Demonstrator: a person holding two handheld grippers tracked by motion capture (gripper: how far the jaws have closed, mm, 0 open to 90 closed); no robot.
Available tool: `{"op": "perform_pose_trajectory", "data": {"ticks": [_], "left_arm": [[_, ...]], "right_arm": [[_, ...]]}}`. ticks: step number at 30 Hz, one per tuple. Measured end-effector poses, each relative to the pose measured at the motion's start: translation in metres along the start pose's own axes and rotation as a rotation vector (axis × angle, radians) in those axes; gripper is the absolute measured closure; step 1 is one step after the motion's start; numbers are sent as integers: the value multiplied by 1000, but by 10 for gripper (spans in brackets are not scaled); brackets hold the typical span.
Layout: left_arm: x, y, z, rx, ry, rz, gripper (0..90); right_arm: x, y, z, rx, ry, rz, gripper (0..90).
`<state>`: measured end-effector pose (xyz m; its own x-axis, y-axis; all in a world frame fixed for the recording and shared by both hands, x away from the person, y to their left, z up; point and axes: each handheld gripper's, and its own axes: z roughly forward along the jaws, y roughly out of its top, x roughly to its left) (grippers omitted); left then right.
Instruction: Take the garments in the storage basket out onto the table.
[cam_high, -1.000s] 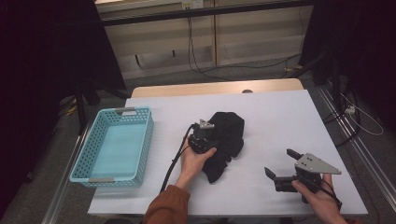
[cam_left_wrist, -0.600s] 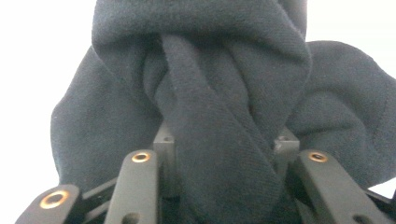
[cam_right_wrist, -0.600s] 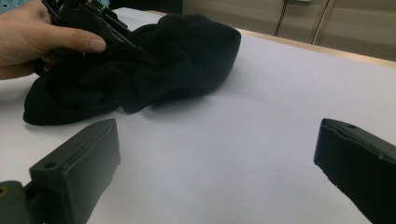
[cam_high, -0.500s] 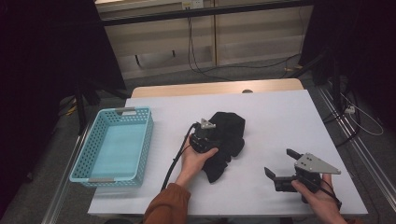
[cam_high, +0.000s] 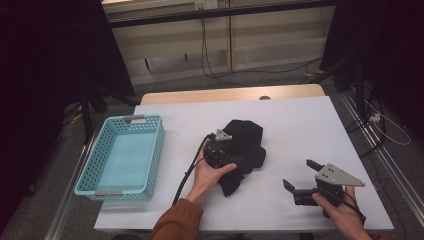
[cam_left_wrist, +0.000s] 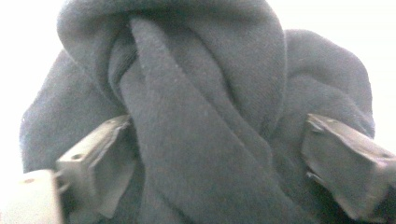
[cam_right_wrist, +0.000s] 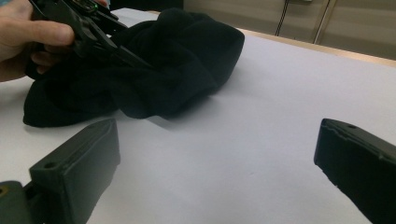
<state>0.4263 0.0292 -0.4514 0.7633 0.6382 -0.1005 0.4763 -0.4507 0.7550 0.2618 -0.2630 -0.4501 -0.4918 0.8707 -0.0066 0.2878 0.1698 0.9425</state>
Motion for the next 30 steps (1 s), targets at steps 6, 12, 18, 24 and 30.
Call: {"op": "perform_pose_trajectory", "data": {"ticks": [6, 12, 18, 24, 30], "left_arm": [[0, -1, -6, -3, 21, -12, 48], [0, 2, -17, -49, 96, 29, 54], [6, 8, -26, -144, 73, 19, 54], [10, 9, -44, -158, 78, 58, 56], [14, -2, -65, -197, 111, 49, 48]], "right_arm": [[1, 0, 2, 3, 2, -5, 0], [1, 0, 2, 2, 1, -5, 0], [2, 1, 2, 2, 3, -8, 0], [3, 1, 5, 7, 6, -11, 0], [7, 2, 11, 9, 18, -21, 0]]}}
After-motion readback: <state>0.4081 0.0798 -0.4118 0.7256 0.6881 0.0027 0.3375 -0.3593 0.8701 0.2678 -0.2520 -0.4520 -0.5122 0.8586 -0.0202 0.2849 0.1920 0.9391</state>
